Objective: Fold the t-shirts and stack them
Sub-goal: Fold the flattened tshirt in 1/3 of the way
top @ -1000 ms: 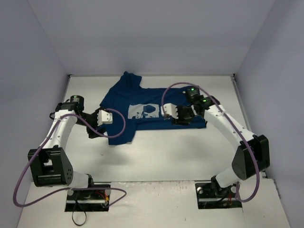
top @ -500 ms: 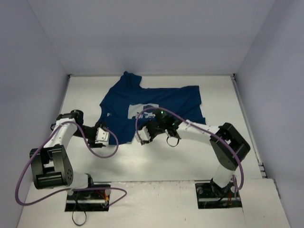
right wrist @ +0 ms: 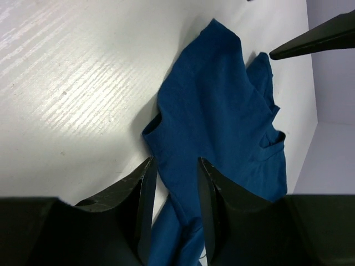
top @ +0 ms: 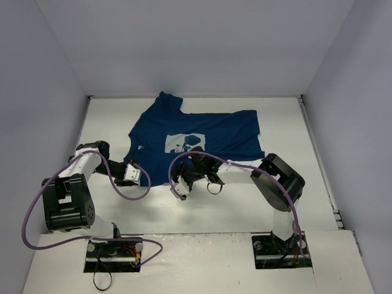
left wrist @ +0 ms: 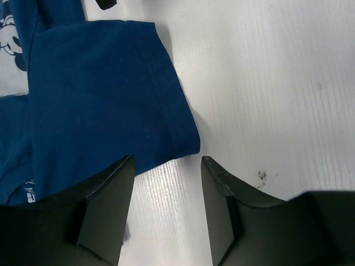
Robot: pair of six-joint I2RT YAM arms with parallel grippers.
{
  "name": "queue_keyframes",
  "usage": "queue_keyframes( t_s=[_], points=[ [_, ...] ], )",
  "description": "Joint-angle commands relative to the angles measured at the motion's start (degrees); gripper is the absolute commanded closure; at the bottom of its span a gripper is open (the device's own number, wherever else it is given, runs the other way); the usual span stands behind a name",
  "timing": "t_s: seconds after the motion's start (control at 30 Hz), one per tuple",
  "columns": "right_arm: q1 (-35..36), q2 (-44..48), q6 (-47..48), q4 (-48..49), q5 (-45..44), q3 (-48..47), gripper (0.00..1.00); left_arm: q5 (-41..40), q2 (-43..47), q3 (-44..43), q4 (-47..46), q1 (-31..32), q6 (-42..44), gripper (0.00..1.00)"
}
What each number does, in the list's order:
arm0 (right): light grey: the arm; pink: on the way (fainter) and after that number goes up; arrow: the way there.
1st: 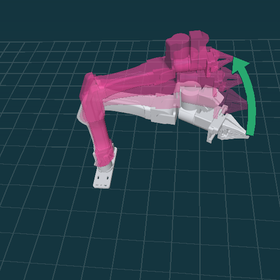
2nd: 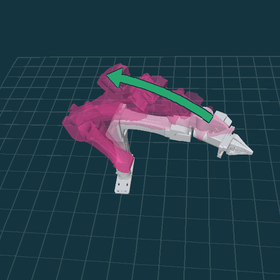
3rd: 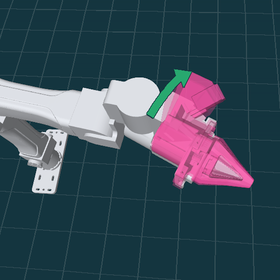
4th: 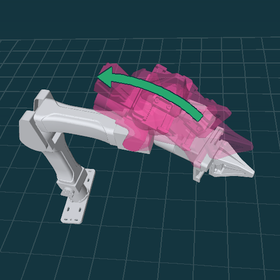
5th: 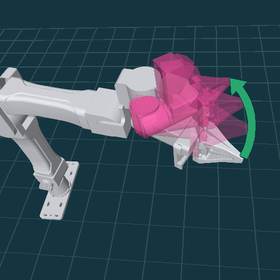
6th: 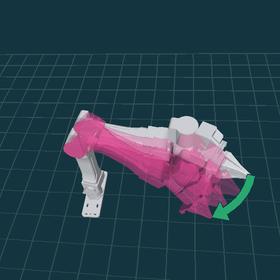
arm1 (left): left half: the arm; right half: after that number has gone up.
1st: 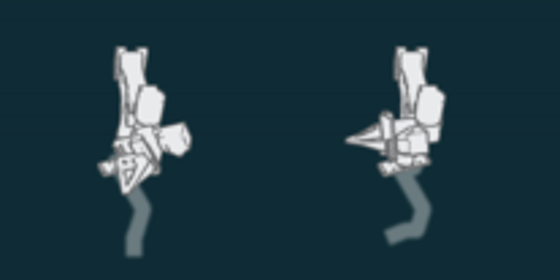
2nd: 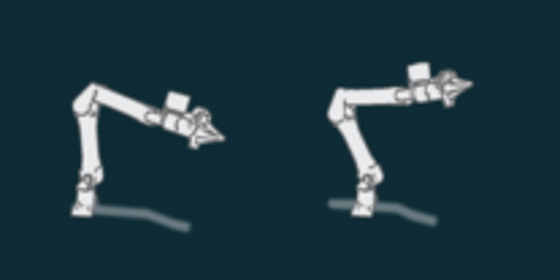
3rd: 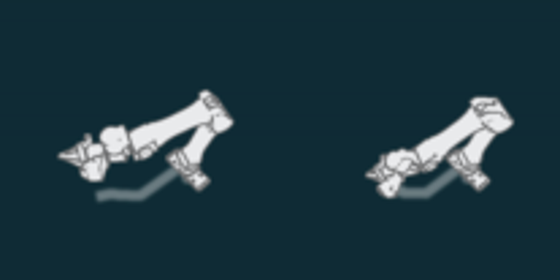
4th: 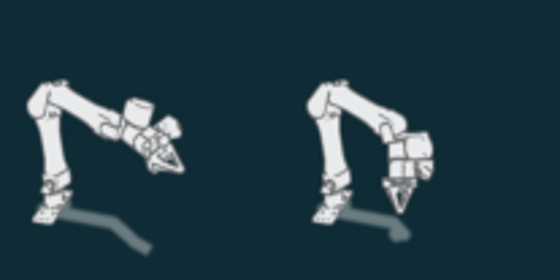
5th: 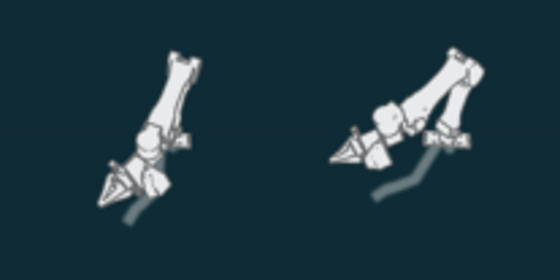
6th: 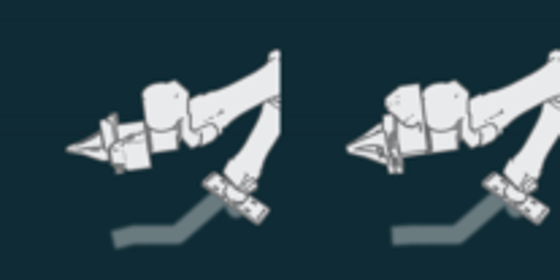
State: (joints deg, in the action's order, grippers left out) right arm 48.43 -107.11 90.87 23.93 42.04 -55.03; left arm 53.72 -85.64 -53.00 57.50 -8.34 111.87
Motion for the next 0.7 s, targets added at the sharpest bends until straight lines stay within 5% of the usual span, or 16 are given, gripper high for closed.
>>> queue_keyframes(
  t_s=[0.0, 0.67],
  points=[
    [0.85, -0.56, 4.23, 4.19, 3.22, -0.7, 0.66, -0.02, -0.14, 0.44, 1.74, 0.52, 11.0, 0.56],
    [1.76, -9.72, 8.45, 3.7, 4.93, -6.25, 0.61, -3.56, -6.4, 0.6, 1.46, 1.48, 36.58, 0.44]
  ],
)
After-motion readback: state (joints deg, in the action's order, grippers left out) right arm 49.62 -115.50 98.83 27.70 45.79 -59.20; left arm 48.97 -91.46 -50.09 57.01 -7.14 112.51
